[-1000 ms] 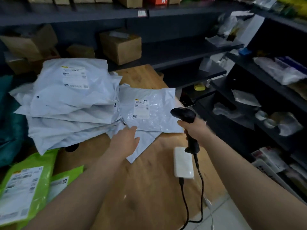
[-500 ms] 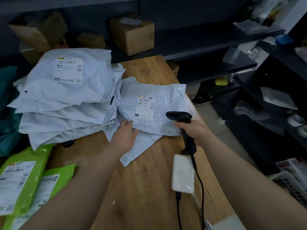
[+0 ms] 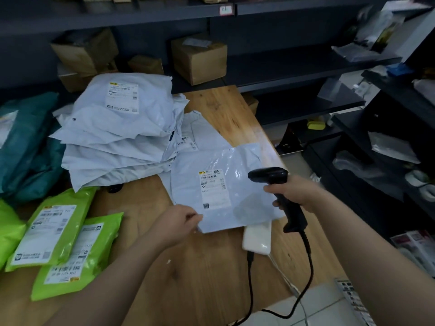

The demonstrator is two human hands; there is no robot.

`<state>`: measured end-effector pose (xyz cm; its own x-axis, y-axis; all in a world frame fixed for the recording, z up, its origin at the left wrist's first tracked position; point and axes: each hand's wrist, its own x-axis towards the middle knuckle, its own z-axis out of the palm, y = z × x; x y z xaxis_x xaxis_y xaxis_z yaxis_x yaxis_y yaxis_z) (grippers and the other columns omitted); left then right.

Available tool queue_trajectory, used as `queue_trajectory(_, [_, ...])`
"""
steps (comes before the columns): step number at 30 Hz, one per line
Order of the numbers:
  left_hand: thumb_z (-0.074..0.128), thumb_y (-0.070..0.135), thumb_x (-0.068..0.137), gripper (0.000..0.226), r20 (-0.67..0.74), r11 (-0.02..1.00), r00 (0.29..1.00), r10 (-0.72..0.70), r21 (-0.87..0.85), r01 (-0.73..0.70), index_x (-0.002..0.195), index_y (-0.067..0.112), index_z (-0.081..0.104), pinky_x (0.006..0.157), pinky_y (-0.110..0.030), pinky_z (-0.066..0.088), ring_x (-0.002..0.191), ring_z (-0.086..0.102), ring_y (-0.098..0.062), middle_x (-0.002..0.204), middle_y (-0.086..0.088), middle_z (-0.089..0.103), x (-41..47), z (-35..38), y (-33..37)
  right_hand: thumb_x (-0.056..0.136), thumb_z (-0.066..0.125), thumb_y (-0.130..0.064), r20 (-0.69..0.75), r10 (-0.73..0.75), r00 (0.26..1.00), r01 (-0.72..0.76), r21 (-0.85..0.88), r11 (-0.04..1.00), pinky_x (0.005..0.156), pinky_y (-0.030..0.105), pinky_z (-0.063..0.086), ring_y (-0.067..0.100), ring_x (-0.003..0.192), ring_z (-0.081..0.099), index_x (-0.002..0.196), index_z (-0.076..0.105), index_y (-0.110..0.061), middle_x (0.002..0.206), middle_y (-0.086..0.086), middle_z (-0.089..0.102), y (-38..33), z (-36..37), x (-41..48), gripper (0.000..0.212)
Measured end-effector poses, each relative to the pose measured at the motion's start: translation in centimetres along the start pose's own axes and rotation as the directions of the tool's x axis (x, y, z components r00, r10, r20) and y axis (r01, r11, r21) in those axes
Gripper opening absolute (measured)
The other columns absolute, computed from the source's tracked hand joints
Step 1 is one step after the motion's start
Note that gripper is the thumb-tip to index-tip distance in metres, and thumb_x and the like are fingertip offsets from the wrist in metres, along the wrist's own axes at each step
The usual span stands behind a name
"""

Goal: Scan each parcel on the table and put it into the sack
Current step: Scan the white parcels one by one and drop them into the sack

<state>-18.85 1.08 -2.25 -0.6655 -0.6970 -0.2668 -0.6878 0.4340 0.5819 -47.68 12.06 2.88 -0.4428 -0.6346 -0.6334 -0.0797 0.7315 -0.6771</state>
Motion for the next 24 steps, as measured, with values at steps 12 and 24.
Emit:
queue_trajectory(12, [0.071, 0.029, 0.085, 0.058, -0.123, 0.802, 0.857, -0.501, -0.438, 0.406, 0.128, 0.0, 0.046, 0.077, -0.028, 0.041, 0.113, 0.057, -0.03, 0.126, -0.014, 0.057, 7.9, -0.1, -0.3, 0.085, 0.073, -0.028, -0.044, 0.014, 0.999, -0.007, 0.152, 0.988, 0.06, 0.03, 0.055, 0.017, 0.066, 0.07, 0.096, 0.065, -0.017, 0.091, 0.005, 0.066, 0.2, 4.5, 2.8, 0.018])
queue_trajectory(24, [0.067, 0.024, 0.09, 0.026, -0.035, 0.607, 0.935, -0.353, -0.769, 0.2, 0.11, 0.007, 0.068, 0.089, -0.042, 0.055, 0.095, 0.07, -0.023, 0.105, -0.007, 0.073, 3.1, 0.4, -0.3, 0.086, 0.072, -0.026, 0.049, -0.221, 0.974, 0.213, 0.142, 0.967, 0.052, 0.021, 0.052, 0.011, 0.052, 0.063, 0.095, 0.068, -0.013, 0.075, 0.005, 0.068, -1.4, 3.6, -2.5, 0.017])
